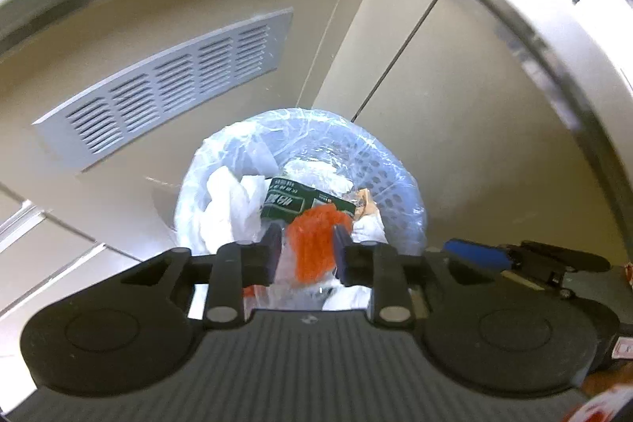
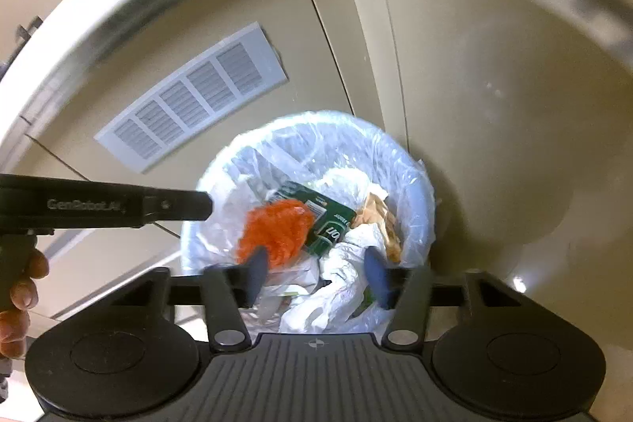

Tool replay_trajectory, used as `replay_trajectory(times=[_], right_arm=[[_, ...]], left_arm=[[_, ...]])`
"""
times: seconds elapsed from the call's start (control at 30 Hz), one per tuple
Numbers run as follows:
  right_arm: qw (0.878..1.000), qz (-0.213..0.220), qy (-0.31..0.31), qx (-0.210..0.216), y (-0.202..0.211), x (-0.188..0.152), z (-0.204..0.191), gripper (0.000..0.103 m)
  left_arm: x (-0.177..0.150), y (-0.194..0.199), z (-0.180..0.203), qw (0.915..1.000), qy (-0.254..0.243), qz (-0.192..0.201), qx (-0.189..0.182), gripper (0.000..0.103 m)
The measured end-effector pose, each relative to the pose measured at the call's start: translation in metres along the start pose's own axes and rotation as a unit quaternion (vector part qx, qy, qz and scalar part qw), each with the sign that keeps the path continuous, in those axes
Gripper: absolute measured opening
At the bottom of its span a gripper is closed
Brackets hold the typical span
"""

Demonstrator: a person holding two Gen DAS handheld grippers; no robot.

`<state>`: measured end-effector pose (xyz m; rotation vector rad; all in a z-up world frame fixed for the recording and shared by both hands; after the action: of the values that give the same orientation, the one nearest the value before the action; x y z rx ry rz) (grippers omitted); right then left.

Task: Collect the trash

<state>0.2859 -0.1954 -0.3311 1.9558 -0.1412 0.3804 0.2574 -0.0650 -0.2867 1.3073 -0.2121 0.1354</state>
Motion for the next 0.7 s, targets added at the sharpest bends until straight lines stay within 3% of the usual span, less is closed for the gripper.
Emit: replay_trajectory(times=[0.23, 0.33, 0.5, 0.7], right_arm=[[0.999, 0.031, -0.032, -0.013, 0.057, -0.008, -0.016, 0.063], [0.997, 0.053, -0.047, -0.032, 0.079, -0.014, -0.031, 0.064], [0.991, 0.083, -0.083, -0.057, 0.112, -0.039, -0.073, 0.064], [0.985, 0.105, -0.114, -0.08, 0.134, -0.078, -0.135, 0.065]], left_arm=[[-0.016, 0.067, 0.002, 0.9989, -0.032, 0.032, 0.007, 0.027], [-0.023, 0.1, 0.004, 0.997, -0.057, 0.052, 0.008, 0.035], [-0.043, 0.148, 0.0, 0.9917, -0.109, 0.068, 0.004, 0.037], [-0.079, 0.203, -0.018, 0.9861, -0.138, 0.093, -0.001, 0.039]])
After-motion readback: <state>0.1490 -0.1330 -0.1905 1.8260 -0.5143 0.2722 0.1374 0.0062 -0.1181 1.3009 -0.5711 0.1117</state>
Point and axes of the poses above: each gripper's, at about its wrist camera, not at the fingertips, and y roughly against the way its jaws point, z to its right, x to its top, the point moved 8 cm from there along -y, roughly the way its jaws point, and after that the axes turned 11 degrees about -z, right-handed, at the moved point
